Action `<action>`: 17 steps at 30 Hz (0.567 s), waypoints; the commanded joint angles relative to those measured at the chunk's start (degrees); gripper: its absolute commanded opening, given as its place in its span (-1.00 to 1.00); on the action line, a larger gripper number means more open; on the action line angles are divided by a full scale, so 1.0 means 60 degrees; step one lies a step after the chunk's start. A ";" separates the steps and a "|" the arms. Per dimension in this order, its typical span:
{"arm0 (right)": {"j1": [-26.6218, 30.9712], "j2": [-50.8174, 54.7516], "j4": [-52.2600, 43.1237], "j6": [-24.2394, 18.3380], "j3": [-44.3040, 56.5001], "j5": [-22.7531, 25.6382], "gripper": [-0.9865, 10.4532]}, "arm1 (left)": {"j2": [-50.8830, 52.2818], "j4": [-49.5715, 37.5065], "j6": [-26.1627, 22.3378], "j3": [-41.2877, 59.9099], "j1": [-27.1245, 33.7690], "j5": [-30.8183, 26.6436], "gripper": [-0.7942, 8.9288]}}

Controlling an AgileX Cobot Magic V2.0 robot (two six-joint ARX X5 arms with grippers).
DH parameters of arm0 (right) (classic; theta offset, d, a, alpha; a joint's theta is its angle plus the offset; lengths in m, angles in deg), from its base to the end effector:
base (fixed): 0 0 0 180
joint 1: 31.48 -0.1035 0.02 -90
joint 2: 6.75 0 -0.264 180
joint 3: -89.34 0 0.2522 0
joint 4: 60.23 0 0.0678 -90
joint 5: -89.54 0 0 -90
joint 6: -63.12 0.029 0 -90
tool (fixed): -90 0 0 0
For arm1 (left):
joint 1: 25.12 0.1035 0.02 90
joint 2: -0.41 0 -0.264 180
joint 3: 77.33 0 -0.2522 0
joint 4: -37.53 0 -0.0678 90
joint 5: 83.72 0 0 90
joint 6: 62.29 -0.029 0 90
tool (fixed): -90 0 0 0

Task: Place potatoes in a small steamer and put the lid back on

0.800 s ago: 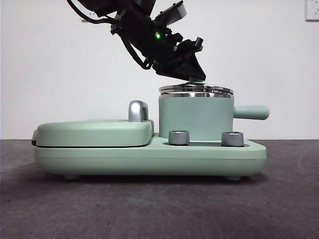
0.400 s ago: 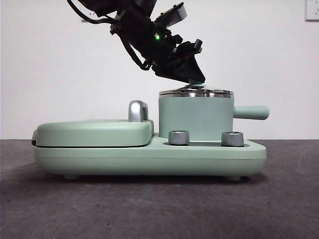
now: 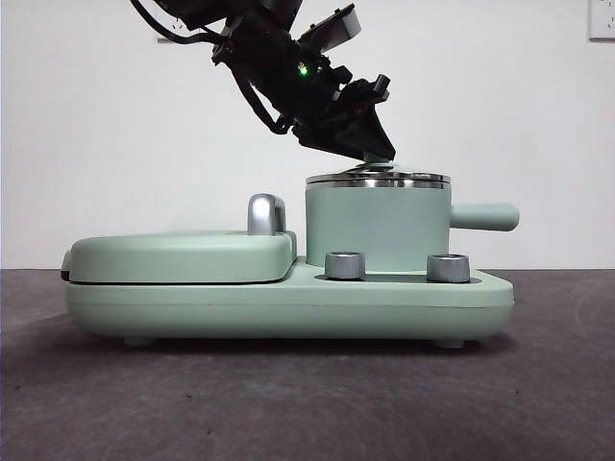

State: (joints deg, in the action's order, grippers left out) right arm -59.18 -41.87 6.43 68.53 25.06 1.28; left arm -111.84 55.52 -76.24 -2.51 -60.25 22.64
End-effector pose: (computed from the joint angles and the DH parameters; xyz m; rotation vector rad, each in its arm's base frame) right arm 0.0899 0.0462 0.3193 -0.0780 0.6576 0.4057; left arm 0.3689 -0.2696 0.2763 0.2969 0.3368 -0.9351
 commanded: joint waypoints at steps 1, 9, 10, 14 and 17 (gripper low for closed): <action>-0.0058 -0.0051 -0.0095 0.0109 -0.0069 0.0040 -0.65 | -0.0189 0.0117 -0.0138 -0.0215 -0.0076 -0.0007 -0.81; -0.0058 -0.0047 -0.0091 0.0215 -0.0069 0.0036 -0.65 | -0.0189 0.0073 -0.0142 -0.0215 -0.0076 -0.0007 -0.44; -0.0058 -0.0047 -0.0087 0.0215 -0.0069 0.0036 -0.65 | -0.0189 0.0073 -0.0146 -0.0215 -0.0076 -0.0007 -0.36; -0.0058 -0.0047 -0.0087 0.0215 -0.0069 0.0036 -0.65 | -0.0186 0.0029 -0.0175 -0.0215 -0.0076 -0.0007 -0.08; -0.0058 -0.0047 -0.0087 0.0215 -0.0069 0.0036 -0.65 | -0.0113 0.0011 -0.0175 -0.0219 -0.0076 -0.0004 0.01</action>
State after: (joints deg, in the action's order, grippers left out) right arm -59.18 -41.87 6.43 69.19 25.06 1.30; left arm -111.84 55.96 -76.53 -2.55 -60.25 22.67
